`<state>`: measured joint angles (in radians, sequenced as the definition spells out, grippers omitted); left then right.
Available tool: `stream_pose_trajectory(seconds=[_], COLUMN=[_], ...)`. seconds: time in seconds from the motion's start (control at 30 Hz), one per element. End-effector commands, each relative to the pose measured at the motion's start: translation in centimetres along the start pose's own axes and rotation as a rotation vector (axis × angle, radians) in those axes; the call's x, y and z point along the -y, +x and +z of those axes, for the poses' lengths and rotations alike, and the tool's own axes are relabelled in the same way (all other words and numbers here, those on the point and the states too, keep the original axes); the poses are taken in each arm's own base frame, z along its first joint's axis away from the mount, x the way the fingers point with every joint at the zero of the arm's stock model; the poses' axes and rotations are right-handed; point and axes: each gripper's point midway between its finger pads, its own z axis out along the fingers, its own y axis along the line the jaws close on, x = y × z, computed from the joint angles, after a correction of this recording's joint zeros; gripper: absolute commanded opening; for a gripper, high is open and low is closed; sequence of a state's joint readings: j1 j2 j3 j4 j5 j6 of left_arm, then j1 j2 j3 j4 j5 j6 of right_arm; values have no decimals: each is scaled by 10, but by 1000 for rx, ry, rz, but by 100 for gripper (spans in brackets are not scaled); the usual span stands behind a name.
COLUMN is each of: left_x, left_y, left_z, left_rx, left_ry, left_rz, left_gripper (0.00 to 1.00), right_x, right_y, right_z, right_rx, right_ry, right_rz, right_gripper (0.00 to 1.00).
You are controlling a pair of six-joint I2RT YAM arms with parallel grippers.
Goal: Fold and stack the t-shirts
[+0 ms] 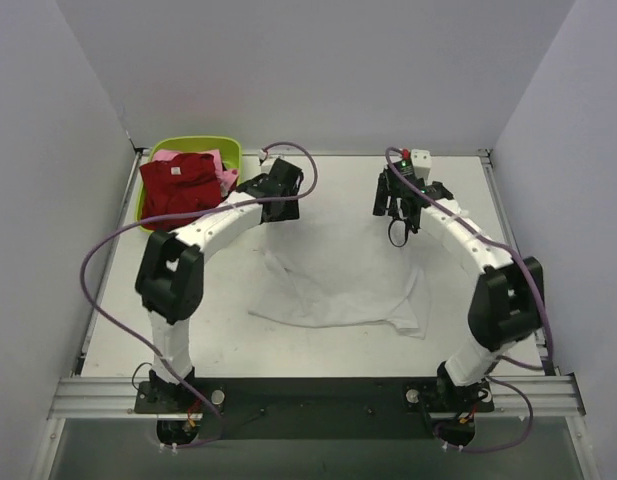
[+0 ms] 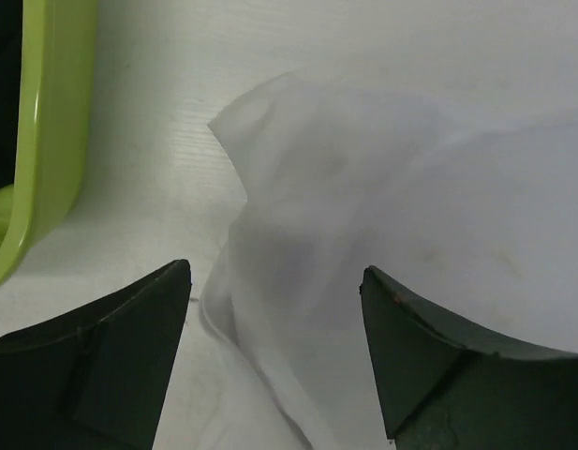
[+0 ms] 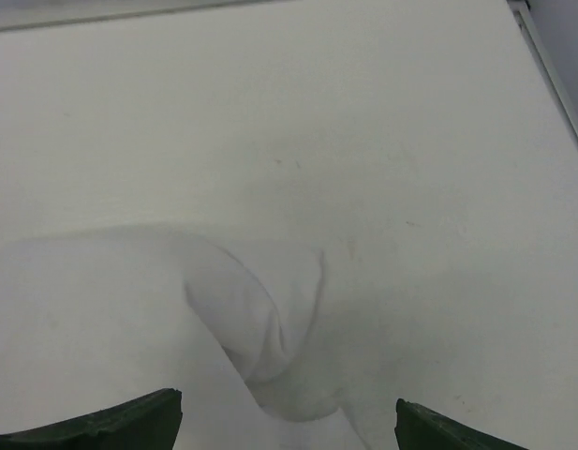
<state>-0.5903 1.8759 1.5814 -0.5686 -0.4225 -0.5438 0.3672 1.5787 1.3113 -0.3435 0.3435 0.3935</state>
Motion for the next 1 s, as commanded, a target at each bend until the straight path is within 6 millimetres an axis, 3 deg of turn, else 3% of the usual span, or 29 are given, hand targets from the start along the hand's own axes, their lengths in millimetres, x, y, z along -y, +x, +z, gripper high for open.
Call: stream_pose_trajectory(seconds=[0.0, 0.07, 0.1, 0.13, 0.2, 0.33, 0.4, 0.43, 0.5, 0.53, 0.57, 0.6, 0.63, 0.8, 0.97], left_x=[-54, -55, -59, -56, -60, -68, -66, -72, -72, -75, -78, -77, -86, -103, -107], left_y=[-26, -41, -39, -54, -57, -32, -23, 1, 21, 48, 62, 71, 97, 149, 195], left_z=[35, 21, 15, -5, -33, -74, -101, -100, -116, -113, -113, -121, -115, -116, -114], left_rx=[2, 47, 50, 93, 115, 110, 131, 89, 72, 13, -11, -15, -54, -115, -206], left_ry=[-235, -219, -216, -172, -130, -90, -45, -48, -6, 4, 8, 28, 5, -36, -51], left_rz=[-10, -33, -38, -66, -84, -78, -93, -75, -100, -93, -99, -146, -139, -211, -236], left_gripper=[92, 93, 93, 94, 94, 95, 95, 95, 95, 95, 95, 95, 95, 94, 89], right_x=[19, 25, 26, 31, 34, 46, 54, 54, 64, 65, 65, 65, 67, 71, 75], right_y=[-10, -12, -15, -18, -12, 1, 19, 23, 47, 51, 72, 79, 83, 120, 138], right_z=[18, -1, -8, -23, -41, -89, -101, -114, -119, -128, -127, -130, -137, -144, -145], right_rx=[20, 82, 114, 141, 132, 189, 169, 177, 118, 123, 74, 66, 80, 27, -11], right_ry=[122, 98, 86, 69, 55, 51, 62, 21, 18, -14, -32, -50, -80, -130, -139], right_rz=[15, 27, 40, 60, 62, 39, 41, 66, 80, 132, 123, 143, 179, 177, 177], right_gripper=[100, 100, 100, 100, 100, 100, 100, 100, 100, 100, 100, 100, 100, 100, 100])
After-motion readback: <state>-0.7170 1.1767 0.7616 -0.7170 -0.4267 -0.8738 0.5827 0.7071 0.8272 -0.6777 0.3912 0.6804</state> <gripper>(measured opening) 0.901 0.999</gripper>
